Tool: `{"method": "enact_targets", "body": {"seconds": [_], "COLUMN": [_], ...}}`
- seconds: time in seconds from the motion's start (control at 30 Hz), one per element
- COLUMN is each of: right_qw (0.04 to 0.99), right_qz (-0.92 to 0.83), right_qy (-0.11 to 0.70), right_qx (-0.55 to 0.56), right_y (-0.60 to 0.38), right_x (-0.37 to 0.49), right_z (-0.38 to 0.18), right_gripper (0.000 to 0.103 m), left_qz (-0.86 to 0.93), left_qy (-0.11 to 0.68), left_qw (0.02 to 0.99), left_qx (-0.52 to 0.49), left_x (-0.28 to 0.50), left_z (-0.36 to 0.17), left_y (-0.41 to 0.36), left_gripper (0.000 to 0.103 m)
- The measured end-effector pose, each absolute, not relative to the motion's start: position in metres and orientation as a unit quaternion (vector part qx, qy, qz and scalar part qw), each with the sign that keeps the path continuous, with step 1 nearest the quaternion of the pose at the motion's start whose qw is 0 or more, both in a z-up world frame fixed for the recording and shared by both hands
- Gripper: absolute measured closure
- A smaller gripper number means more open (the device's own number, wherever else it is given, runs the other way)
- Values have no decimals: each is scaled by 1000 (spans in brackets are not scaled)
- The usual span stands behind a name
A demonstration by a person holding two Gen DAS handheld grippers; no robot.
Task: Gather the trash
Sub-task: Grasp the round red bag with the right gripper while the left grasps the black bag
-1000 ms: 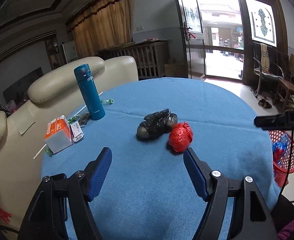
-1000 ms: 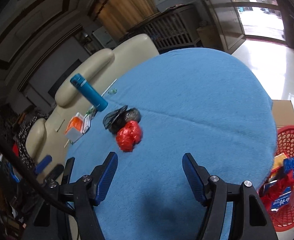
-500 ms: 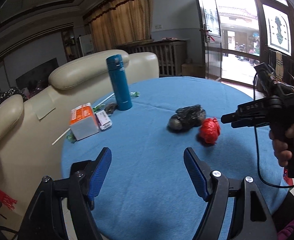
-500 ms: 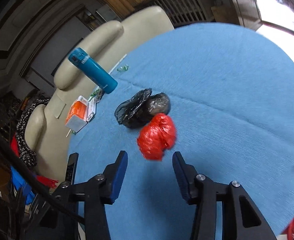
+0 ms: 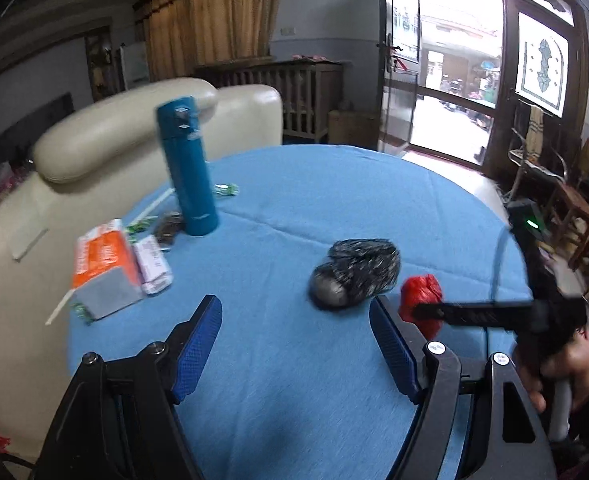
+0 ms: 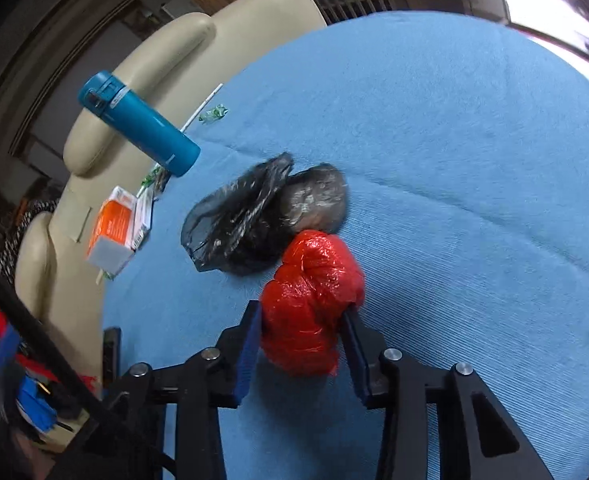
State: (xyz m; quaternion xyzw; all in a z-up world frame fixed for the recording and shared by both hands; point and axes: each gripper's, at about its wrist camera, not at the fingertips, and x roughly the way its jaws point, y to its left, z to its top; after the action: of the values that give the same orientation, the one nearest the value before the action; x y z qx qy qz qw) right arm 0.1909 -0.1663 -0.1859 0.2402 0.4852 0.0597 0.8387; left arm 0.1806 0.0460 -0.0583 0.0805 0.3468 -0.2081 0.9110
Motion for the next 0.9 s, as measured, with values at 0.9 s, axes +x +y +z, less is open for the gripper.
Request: {"method": "enact_targets", "body": {"seconds": [0.9], "right_qw": [873], "right_qz": [-47], "right_qy": [377], "right_qx": [307], "right_y": [-335], "right_x": [-24], "right_z": [-134], "right_gripper": [62], "left_qz": [-307], "left_qy": [449], "left_qw": [831], "left_qx": [118], "left_x": [268], "left_z": [-165], "left_y": [-47], "left_gripper": [62]}}
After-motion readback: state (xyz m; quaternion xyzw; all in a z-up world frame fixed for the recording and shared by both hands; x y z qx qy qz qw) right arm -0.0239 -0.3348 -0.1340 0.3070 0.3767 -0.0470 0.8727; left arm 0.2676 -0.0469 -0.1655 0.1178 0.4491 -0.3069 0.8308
